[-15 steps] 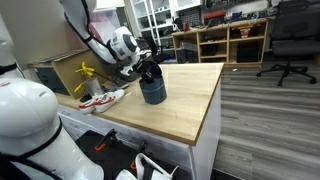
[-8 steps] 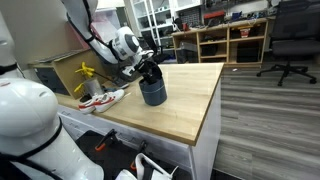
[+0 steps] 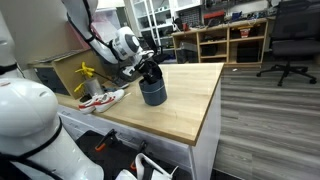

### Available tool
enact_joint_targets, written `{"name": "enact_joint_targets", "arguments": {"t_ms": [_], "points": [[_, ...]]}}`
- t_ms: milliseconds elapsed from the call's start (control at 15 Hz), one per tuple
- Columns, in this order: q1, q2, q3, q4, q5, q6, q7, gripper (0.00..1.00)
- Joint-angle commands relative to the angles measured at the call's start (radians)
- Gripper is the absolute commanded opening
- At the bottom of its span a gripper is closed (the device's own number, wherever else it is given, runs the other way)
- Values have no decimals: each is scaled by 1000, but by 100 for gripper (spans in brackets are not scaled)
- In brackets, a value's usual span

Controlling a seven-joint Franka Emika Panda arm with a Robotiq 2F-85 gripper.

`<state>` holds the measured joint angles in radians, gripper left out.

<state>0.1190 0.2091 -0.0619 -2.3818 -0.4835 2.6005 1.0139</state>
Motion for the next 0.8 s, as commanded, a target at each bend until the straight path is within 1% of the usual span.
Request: {"name": "enact_joint_targets", "arguments": {"t_ms": [0, 67, 133, 533, 733], "points": [[13, -2, -2, -3, 24, -25, 9, 9], [14, -2, -2, -3, 24, -26, 9, 1], [14, -2, -1, -3, 25, -26, 9, 0], [18, 2, 0, 3, 46, -29, 7, 0], [18, -7, 6, 8, 76, -39, -4, 0]]}}
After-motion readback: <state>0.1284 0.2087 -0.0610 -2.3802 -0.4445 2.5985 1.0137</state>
